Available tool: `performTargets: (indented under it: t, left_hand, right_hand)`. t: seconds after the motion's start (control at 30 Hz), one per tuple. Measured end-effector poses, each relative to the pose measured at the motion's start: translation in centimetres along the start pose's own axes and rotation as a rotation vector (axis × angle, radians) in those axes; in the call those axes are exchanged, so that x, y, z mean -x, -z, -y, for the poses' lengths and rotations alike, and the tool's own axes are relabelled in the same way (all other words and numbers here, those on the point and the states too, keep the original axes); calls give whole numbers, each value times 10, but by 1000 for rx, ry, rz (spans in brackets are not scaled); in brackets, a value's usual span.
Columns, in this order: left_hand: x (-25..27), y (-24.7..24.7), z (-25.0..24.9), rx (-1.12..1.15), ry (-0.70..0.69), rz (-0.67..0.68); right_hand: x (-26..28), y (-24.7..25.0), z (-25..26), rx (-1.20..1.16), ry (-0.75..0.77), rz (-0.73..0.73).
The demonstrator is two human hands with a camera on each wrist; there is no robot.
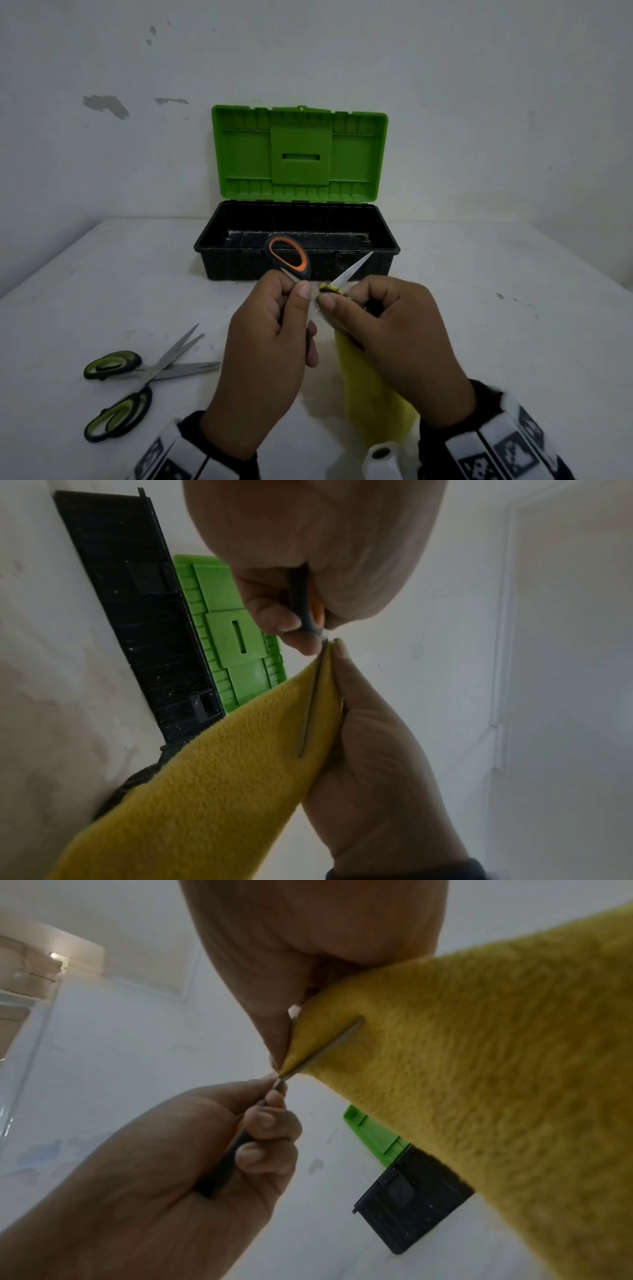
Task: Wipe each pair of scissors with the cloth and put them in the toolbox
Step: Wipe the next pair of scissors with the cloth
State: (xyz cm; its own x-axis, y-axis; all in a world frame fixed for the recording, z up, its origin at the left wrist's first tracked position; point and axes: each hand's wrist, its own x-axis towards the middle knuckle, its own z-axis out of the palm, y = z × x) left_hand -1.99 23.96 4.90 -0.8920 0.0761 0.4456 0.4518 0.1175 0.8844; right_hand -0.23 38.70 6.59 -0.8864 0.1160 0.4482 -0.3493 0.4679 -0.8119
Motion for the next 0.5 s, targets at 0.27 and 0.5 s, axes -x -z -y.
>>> performTargets:
  t: [0.27,0.5]
  left_hand:
    - [-1,2,1,-28,4,9]
    - [1,4,1,-23,6,12]
  right_hand:
    - [-7,1,-7,-16,-40,-107]
    - [-7,0,-6,-25,-36,-100]
